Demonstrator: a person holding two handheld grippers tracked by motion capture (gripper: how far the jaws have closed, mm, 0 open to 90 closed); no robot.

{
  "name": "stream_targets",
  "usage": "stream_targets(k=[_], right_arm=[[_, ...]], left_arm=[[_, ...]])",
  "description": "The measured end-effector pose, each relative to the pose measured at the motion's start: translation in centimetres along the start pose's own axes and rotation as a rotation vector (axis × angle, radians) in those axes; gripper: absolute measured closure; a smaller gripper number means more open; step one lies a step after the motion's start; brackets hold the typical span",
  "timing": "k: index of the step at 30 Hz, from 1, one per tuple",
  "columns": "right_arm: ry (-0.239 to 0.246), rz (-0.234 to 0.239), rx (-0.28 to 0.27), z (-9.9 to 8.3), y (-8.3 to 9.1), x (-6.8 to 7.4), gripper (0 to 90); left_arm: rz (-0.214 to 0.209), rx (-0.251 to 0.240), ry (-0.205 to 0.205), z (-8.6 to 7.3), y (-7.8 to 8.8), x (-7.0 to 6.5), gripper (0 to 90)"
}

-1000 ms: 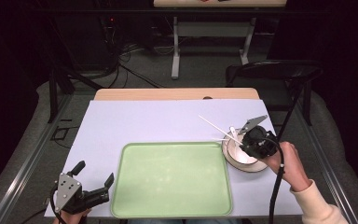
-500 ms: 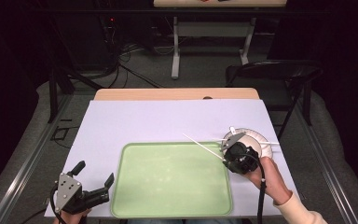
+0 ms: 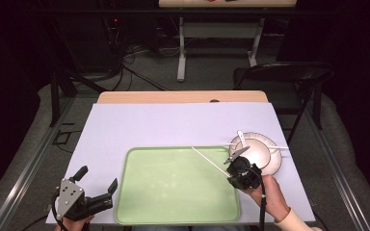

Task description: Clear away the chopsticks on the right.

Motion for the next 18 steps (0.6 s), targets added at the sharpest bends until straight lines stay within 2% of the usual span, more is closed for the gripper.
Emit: stream_targets(k=[4,6,7,12,16,18], right_arm=[[-0.025,0.008,0.030,-0.4,-1.0,0.1,83.4],[-0.050,0.014,0.050,-0.6,-2.2,0.3,83.5],[-0.050,0.014,0.050,-0.6,-2.2,0.3,83.5],[-0.117,0.022,0.042,-0.5,-3.0,0.2,83.4],[-0.131,0.026,0.043,-0.3,-3.3,0.6,83.2],[-0.122,0.025,0.045,-0.1,-3.5,1.0,83.0]], left_arm=[[0.002,-0.001,-0.001,0.0,0.0,0.0,0.1],[0.001,-0.002,-0.002,0.0,0.0,0.0,0.1],[0.001,-0.003,-0.002,0.0,0.0,0.0,0.1],[0.002,-0.008,-0.002,0.0,0.0,0.0,0.0],[0.001,-0.009,-0.004,0.0,0.1,0.0,0.0],[0.002,-0.011,-0.004,0.0,0.1,0.0,0.0]])
Point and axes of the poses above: each handheld gripper's, and its own axes: y roughly backward along the jaws, z roughly out of its top, x roughly to its left, the point moved 4 cm from there along -y, roughly forward along the jaws, and after that the axes turned 1 degree about -x, right-handed, at the moved point
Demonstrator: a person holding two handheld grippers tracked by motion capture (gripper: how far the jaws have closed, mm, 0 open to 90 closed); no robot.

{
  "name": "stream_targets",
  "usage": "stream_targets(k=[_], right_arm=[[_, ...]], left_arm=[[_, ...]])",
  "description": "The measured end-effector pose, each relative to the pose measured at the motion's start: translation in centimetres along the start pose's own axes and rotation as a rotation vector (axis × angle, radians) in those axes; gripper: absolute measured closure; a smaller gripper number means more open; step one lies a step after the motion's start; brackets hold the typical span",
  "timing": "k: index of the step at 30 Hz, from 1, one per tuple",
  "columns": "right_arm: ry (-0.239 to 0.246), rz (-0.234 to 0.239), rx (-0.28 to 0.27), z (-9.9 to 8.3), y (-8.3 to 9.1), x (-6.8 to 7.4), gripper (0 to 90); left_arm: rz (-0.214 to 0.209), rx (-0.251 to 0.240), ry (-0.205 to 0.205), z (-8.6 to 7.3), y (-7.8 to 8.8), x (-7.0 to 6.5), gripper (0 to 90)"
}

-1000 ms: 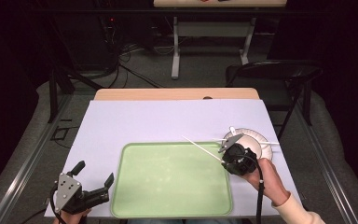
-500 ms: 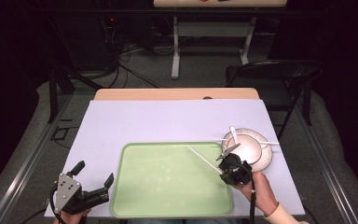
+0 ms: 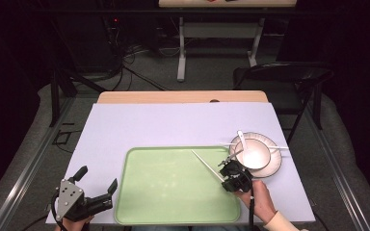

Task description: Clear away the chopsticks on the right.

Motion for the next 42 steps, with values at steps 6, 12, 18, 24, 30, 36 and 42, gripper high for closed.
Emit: stream_targets(k=[6,12,18,24,30,36,42], right_arm=[[0.013,0.003,-0.001,0.2,-0.4,0.3,80.3],[0.044,0.011,-0.005,0.2,-0.4,0.3,74.6],[0.094,0.012,-0.018,0.2,0.0,0.5,61.0],[0.189,0.027,-0.120,0.2,2.2,-0.3,39.0],[0.237,0.030,-0.172,0.3,4.2,-1.2,19.9],[0.277,0.000,-0.232,0.7,7.3,-3.3,6.2],[0.273,-0.046,-0.260,1.2,9.8,-6.7,0.0]], left_arm=[[0.001,-0.004,0.000,0.0,0.0,0.0,0.1],[0.001,-0.005,-0.001,0.0,0.0,0.0,0.1],[0.001,-0.008,-0.005,0.0,0.1,0.0,0.0],[0.001,-0.005,-0.005,0.0,0.1,0.0,0.0],[0.002,-0.002,-0.006,0.0,0.0,-0.1,0.0],[0.003,-0.001,-0.006,0.0,0.0,-0.1,0.0],[0.002,0.001,-0.008,0.0,0.0,-0.1,0.0]])
Point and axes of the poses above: each handheld gripper's, and its own axes: y roughly backward along the jaws, z roughly out of its top, x roughly to its left, the point moved 4 cm from there along -y, roughly forward along the jaws, and after that the axes turned 1 degree about -x, right-handed, at the moved point
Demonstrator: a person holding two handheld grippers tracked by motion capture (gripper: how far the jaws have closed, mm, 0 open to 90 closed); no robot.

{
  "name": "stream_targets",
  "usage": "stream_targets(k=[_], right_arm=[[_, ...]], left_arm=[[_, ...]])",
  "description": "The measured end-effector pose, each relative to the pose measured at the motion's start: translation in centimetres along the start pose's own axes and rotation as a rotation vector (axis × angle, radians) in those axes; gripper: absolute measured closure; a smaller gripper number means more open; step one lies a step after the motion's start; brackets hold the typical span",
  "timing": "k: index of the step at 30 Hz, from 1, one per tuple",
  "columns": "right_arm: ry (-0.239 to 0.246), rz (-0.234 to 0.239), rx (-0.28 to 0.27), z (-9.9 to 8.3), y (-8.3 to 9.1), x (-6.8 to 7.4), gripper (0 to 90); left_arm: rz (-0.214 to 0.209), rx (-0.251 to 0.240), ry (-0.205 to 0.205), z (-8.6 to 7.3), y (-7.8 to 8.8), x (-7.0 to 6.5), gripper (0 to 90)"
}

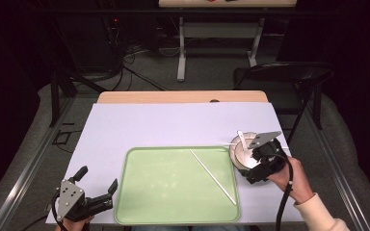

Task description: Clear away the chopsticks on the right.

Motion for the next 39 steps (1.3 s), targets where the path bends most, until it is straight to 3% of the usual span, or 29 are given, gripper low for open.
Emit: stream_targets(k=[3,4,5,6,8,10,11,12,14,16,23,25,26,28,35,37,39], right_arm=[[0.001,-0.024,0.001,0.2,0.7,-1.2,0.0],[0.006,-0.043,0.001,0.4,1.3,-2.4,0.0],[0.006,-0.043,0.001,0.4,1.3,-2.4,0.0],[0.013,-0.047,0.004,0.5,1.8,-3.6,0.0],[0.007,-0.056,0.008,0.5,2.0,-4.2,0.0],[0.001,-0.069,0.022,0.7,2.2,-6.1,0.0],[0.001,-0.069,0.022,0.7,2.2,-6.1,0.0],[0.002,-0.078,0.033,0.8,2.1,-7.2,0.0],[0.000,-0.079,0.037,0.9,2.0,-7.8,0.0],[0.019,-0.086,0.083,1.1,1.5,-9.4,0.0],[0.015,-0.076,0.132,1.2,-0.2,-12.3,0.0],[0.027,-0.078,0.171,0.7,-1.3,-13.5,11.4],[0.027,-0.078,0.171,0.7,-1.3,-13.5,11.4],[0.043,-0.071,0.216,0.1,-2.3,-14.1,20.9],[0.072,-0.046,0.293,-1.1,-3.7,-14.4,39.4],[0.111,-0.014,0.343,-1.9,-4.3,-14.1,47.3],[0.116,0.021,0.372,-2.3,-4.8,-13.8,51.9]], left_arm=[[0.000,0.000,-0.001,0.0,0.0,0.0,0.0],[0.000,-0.001,-0.001,0.0,0.0,0.0,0.0],[0.000,-0.001,-0.001,0.0,0.0,0.0,0.0],[0.001,-0.002,0.001,0.0,0.0,0.0,0.0],[0.002,-0.002,0.003,0.0,0.0,0.0,0.1],[0.001,-0.002,0.002,0.0,0.0,0.0,0.0],[0.000,-0.002,0.001,0.0,0.0,0.0,0.0],[0.000,-0.001,0.001,0.0,0.0,0.0,0.0],[0.001,-0.002,0.002,0.0,0.0,0.0,0.0],[0.000,-0.001,0.001,0.0,0.0,0.0,0.0],[0.003,-0.004,0.005,0.0,0.0,0.0,0.0],[0.003,-0.004,0.006,0.0,0.0,0.1,0.0],[0.003,-0.004,0.006,0.0,0.0,0.1,0.0],[0.003,-0.004,0.006,0.0,0.0,0.1,0.0],[0.003,-0.004,0.006,0.0,0.0,0.0,0.0],[0.003,-0.005,0.007,0.0,0.1,0.1,0.0],[0.004,-0.005,0.008,0.0,0.1,0.1,0.0]])
Point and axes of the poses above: each handheld gripper's, and its own axes: y roughly backward along the jaws, z roughly out of its top, x roughly to its left, the point moved 4 cm from there along -y, roughly forward along the jaws, and after that the axes turned 1 degree about -x, right-handed, at the moved point
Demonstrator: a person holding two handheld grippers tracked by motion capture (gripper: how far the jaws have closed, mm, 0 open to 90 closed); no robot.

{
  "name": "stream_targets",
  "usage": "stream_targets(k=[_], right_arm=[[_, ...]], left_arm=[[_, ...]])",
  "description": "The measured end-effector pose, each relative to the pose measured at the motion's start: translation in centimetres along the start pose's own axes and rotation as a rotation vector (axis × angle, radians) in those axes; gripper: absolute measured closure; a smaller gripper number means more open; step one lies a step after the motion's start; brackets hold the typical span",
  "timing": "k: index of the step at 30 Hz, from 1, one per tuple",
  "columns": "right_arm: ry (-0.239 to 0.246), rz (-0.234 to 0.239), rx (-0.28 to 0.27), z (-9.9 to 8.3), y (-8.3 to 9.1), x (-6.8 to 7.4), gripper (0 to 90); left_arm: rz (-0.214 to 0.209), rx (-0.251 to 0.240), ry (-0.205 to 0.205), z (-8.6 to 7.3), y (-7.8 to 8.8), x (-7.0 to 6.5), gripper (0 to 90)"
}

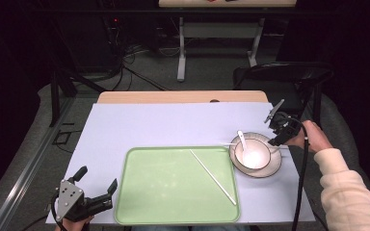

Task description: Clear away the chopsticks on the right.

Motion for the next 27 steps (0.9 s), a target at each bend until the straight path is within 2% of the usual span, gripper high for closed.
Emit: stream_targets(k=[1,5,9,15,16,21,22,27], right_arm=[[0.015,-0.005,0.006,-0.1,-0.2,0.0,53.7],[0.013,0.010,0.052,-0.4,-1.2,0.1,58.5],[0.020,0.036,0.073,-0.6,-2.1,0.4,61.5],[0.027,0.034,0.092,-0.7,-3.1,0.7,68.2],[0.018,0.028,0.097,-0.7,-3.4,0.8,71.1],[-0.007,0.029,0.087,-0.8,-3.8,0.9,74.1],[-0.021,0.019,0.082,-0.9,-3.8,0.9,77.5],[-0.040,0.007,0.079,-1.0,-4.2,1.0,79.9]], left_arm=[[-0.001,0.000,-0.001,0.0,0.0,0.0,0.0],[-0.001,0.000,-0.001,0.0,0.0,0.0,0.0],[0.000,0.000,0.000,0.0,0.0,0.0,0.0],[-0.001,0.000,0.000,0.0,0.0,0.0,0.0],[-0.002,0.000,-0.001,0.0,0.0,0.0,0.0],[-0.002,-0.001,-0.001,0.0,0.0,0.0,0.0],[-0.002,-0.001,-0.002,0.0,0.0,0.0,0.0],[-0.003,-0.001,-0.003,0.0,0.0,0.0,0.0]])
Point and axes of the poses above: each handheld gripper's, and its own axes: y roughly backward along the jaws, z roughly out of its top, x roughly to its left, the point moved 4 cm from there along -y, roughly forward along the jaws, and after that the axes turned 1 degree about -x, right-handed, at the moved point
